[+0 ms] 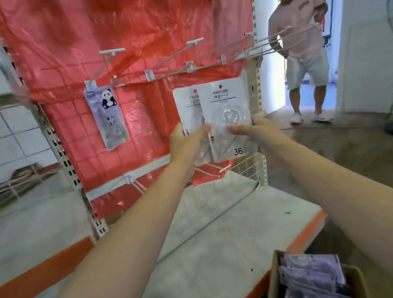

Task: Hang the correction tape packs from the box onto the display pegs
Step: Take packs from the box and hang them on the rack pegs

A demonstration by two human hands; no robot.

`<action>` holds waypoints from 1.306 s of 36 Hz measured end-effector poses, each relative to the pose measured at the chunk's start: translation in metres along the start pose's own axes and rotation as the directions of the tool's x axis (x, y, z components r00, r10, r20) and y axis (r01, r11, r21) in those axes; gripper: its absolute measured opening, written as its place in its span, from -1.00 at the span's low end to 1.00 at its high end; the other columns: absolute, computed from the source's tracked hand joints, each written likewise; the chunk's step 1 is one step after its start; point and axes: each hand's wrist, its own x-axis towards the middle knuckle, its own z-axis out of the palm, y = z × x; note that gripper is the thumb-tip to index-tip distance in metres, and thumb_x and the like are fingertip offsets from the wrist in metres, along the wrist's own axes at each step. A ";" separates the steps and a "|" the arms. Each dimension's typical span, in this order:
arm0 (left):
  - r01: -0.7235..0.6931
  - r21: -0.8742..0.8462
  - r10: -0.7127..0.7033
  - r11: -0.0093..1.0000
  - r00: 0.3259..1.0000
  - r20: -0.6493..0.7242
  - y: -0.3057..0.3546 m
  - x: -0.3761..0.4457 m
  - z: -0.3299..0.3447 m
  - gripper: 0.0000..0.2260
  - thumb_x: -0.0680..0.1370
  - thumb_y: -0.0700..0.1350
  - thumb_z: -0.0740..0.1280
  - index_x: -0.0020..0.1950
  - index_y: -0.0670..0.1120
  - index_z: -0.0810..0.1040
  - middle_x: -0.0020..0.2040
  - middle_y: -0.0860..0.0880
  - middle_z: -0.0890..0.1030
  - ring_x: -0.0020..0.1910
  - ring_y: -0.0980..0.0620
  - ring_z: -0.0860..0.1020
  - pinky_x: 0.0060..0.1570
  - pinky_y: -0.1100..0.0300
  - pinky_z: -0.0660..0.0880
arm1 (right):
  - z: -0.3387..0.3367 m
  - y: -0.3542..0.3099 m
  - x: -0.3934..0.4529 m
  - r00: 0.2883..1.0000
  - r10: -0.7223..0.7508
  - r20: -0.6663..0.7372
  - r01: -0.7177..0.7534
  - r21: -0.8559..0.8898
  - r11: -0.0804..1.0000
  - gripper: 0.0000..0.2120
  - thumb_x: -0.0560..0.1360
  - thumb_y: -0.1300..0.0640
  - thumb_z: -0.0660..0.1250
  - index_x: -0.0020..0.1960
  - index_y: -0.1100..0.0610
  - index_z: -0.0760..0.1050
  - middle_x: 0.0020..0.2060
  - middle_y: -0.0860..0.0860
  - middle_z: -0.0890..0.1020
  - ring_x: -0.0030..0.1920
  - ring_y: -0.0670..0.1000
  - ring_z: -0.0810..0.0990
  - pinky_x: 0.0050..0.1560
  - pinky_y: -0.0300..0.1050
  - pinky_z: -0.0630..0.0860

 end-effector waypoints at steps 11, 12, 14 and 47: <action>0.400 0.099 -0.394 0.911 0.916 -0.079 0.033 -0.009 -0.001 -0.85 0.45 -0.27 0.45 -0.03 -0.09 0.59 -0.19 0.02 0.63 -0.29 0.16 0.57 -0.31 0.34 0.49 | -0.016 -0.039 0.002 0.934 0.319 0.161 -0.301 -0.123 0.945 -0.65 0.36 0.18 0.53 0.12 0.22 0.61 0.02 0.10 0.69 0.07 0.10 0.65 0.14 0.03 0.57; 0.433 0.107 -0.426 0.895 0.901 -0.081 0.042 -0.012 -0.002 -0.84 0.44 -0.28 0.46 -0.02 -0.10 0.60 -0.19 0.02 0.65 -0.27 0.13 0.59 -0.27 0.31 0.51 | -0.018 -0.049 -0.001 0.923 0.344 0.170 -0.325 -0.129 0.937 -0.68 0.38 0.21 0.51 0.12 0.23 0.60 0.03 0.11 0.68 0.05 0.09 0.65 0.08 -0.05 0.57; 0.489 0.132 -0.482 0.862 0.872 -0.084 0.067 -0.021 -0.003 -0.77 0.41 -0.28 0.47 0.05 -0.16 0.62 -0.11 -0.04 0.68 -0.17 0.04 0.63 -0.16 0.23 0.55 | -0.022 -0.076 -0.009 0.904 0.384 0.186 -0.368 -0.115 0.922 -0.72 0.42 0.26 0.47 0.12 0.20 0.58 0.04 0.10 0.68 0.01 0.05 0.65 0.02 -0.16 0.56; 0.431 -0.086 -0.439 0.898 0.877 -0.196 0.350 0.036 0.271 -0.77 0.45 -0.36 0.39 0.07 -0.17 0.58 -0.07 -0.08 0.66 -0.18 -0.04 0.63 -0.42 0.20 0.55 | -0.344 -0.353 0.077 0.938 0.276 0.208 -0.243 -0.173 0.955 -0.82 0.43 0.22 0.46 -0.09 0.11 0.45 -0.11 0.00 0.61 -0.18 -0.09 0.57 -0.21 -0.22 0.51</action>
